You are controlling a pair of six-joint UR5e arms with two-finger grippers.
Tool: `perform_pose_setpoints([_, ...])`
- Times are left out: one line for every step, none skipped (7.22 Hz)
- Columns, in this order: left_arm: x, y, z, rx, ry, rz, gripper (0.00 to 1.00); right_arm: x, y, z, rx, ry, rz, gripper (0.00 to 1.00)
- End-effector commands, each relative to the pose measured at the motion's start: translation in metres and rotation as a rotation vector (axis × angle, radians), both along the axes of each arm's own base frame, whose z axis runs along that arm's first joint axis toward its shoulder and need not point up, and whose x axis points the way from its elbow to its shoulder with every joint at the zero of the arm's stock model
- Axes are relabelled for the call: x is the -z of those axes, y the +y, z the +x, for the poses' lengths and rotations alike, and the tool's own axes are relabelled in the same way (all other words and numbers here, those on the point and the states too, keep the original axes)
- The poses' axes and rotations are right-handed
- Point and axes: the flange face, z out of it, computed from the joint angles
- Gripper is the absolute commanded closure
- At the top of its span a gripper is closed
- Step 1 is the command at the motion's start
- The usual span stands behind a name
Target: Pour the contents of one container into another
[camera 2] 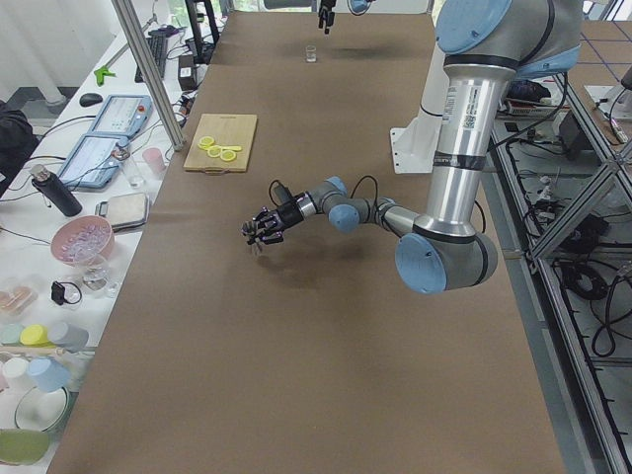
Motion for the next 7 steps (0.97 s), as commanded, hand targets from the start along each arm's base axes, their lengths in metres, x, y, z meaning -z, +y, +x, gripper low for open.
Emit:
perform_pose_setpoints([0.002, 0.0, 0.001, 0.0, 0.004, 0.0, 0.52, 0.006, 0.002, 0.004, -0.001, 0.059, -0.231, 0.0])
perform_pose_setpoints([0.003, 0.0, 0.001, 0.0, 0.008, 0.003, 0.52, 0.007, 0.006, 0.005, -0.003, 0.1, -0.36, 0.0])
perform_pose_setpoints([0.006, 0.0, 0.001, 0.0, 0.012, 0.005, 0.52, 0.01, 0.011, 0.009, -0.009, 0.131, -0.47, 0.0])
perform_pose_setpoints([0.006, 0.0, 0.001, 0.0, 0.013, 0.006, 0.51, 0.009, 0.016, 0.029, -0.055, 0.147, -0.585, 0.0])
perform_pose_setpoints([0.006, 0.0, 0.001, 0.0, 0.013, 0.006, 0.51, 0.003, 0.025, 0.075, -0.169, 0.124, -0.671, 0.0])
perform_pose_setpoints([0.006, 0.0, 0.001, 0.0, 0.013, 0.006, 0.51, 0.008, 0.033, 0.085, -0.195, 0.119, -0.679, 0.0])
perform_pose_setpoints([0.006, 0.0, 0.001, 0.0, 0.013, 0.006, 0.5, 0.01, 0.032, 0.091, -0.21, 0.158, -0.657, 0.0])
